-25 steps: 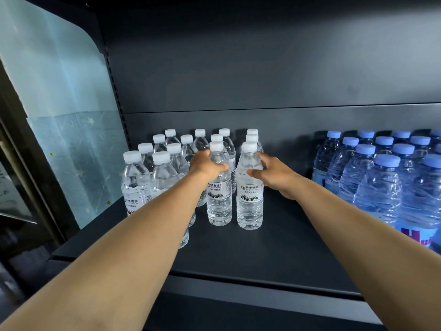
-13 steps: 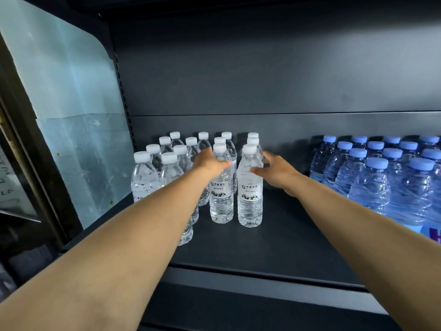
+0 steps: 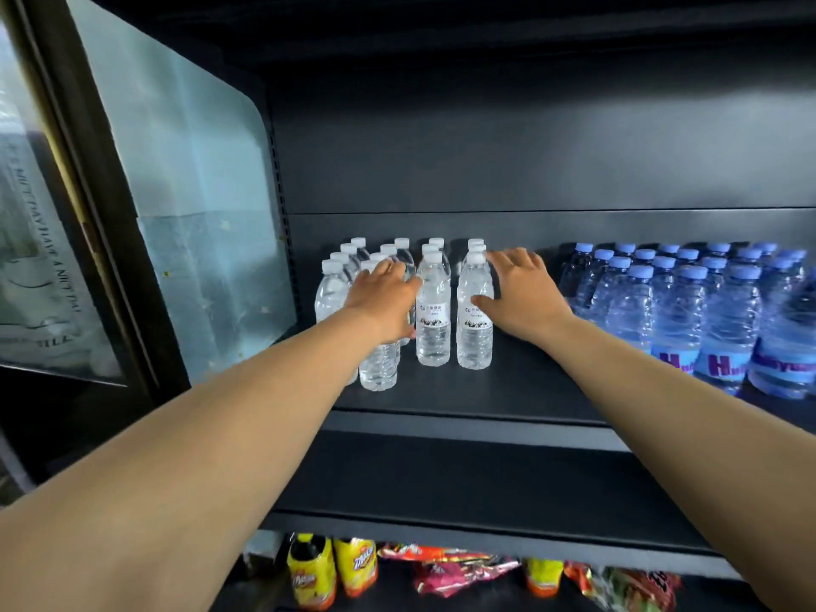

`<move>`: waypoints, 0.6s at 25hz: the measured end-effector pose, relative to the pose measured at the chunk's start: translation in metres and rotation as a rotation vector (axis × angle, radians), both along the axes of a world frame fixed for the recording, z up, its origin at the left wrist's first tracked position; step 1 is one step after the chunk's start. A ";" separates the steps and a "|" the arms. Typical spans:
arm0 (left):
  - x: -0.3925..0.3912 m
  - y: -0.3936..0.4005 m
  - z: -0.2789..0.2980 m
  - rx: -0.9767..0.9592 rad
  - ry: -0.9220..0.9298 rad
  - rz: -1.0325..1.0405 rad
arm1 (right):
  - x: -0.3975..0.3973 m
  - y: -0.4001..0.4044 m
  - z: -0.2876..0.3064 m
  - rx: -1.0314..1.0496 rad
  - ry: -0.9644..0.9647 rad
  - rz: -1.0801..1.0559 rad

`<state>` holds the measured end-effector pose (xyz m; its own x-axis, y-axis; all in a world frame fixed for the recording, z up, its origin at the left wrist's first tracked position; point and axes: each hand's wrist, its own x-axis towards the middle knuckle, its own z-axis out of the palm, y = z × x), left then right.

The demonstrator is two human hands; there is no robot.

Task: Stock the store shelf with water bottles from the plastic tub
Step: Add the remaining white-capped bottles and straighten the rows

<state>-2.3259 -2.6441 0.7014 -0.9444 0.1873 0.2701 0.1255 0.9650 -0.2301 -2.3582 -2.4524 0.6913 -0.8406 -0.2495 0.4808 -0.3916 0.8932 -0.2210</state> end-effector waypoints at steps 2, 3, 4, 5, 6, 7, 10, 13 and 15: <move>0.025 -0.013 -0.020 -0.061 -0.024 -0.007 | 0.030 -0.013 -0.019 0.045 -0.024 -0.010; 0.036 -0.019 -0.032 -0.077 -0.035 -0.005 | 0.043 -0.019 -0.031 0.083 -0.038 -0.020; 0.046 -0.026 -0.044 -0.080 -0.044 -0.005 | 0.055 -0.026 -0.045 0.118 -0.048 -0.029; 0.055 -0.032 -0.057 -0.068 -0.047 -0.008 | 0.066 -0.031 -0.059 0.141 -0.058 -0.032; 0.063 -0.037 -0.070 -0.050 -0.052 -0.015 | 0.075 -0.036 -0.074 0.146 -0.072 -0.027; 0.073 -0.042 -0.087 -0.032 -0.063 -0.028 | 0.084 -0.041 -0.092 0.140 -0.100 -0.018; 0.094 -0.059 -0.149 -0.005 -0.107 -0.092 | 0.107 -0.055 -0.159 0.099 -0.198 0.027; 0.104 -0.072 -0.219 0.008 -0.189 -0.123 | 0.120 -0.068 -0.232 0.039 -0.276 0.074; 0.106 -0.079 -0.264 0.004 -0.240 -0.104 | 0.122 -0.075 -0.277 0.021 -0.323 0.087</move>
